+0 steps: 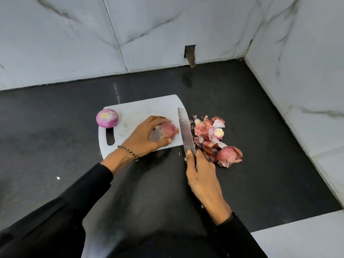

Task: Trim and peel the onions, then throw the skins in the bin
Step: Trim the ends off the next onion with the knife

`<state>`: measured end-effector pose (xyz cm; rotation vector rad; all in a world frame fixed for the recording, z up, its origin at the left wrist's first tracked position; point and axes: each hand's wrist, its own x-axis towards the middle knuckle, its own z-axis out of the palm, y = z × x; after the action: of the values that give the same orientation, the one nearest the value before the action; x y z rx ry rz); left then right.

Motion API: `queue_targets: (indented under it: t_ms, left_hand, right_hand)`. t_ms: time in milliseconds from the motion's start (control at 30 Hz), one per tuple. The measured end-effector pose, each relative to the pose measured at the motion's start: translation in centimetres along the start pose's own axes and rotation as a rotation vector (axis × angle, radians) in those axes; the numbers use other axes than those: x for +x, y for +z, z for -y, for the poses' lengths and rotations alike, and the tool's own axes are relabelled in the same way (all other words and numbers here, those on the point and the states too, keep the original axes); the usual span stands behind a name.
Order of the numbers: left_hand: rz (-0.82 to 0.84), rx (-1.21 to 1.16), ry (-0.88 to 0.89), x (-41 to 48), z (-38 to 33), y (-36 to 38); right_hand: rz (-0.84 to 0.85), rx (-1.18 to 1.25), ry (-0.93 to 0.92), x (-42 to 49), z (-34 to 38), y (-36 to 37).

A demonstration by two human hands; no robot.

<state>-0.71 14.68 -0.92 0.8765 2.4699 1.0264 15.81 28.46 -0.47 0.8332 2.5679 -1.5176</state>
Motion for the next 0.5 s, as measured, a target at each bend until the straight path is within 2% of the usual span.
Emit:
queue_targets:
  t_ms: [333, 500]
  left_hand:
    - [-0.065, 0.077, 0.017, 0.0, -1.2, 0.4]
    - [-0.026, 0.19, 0.033, 0.0, -1.6, 0.1]
  right_hand:
    - [0.066, -0.048, -0.052, -0.5, 1.1, 0.4]
    - [0.116, -0.135, -0.054, -0.8, 1.8, 0.5]
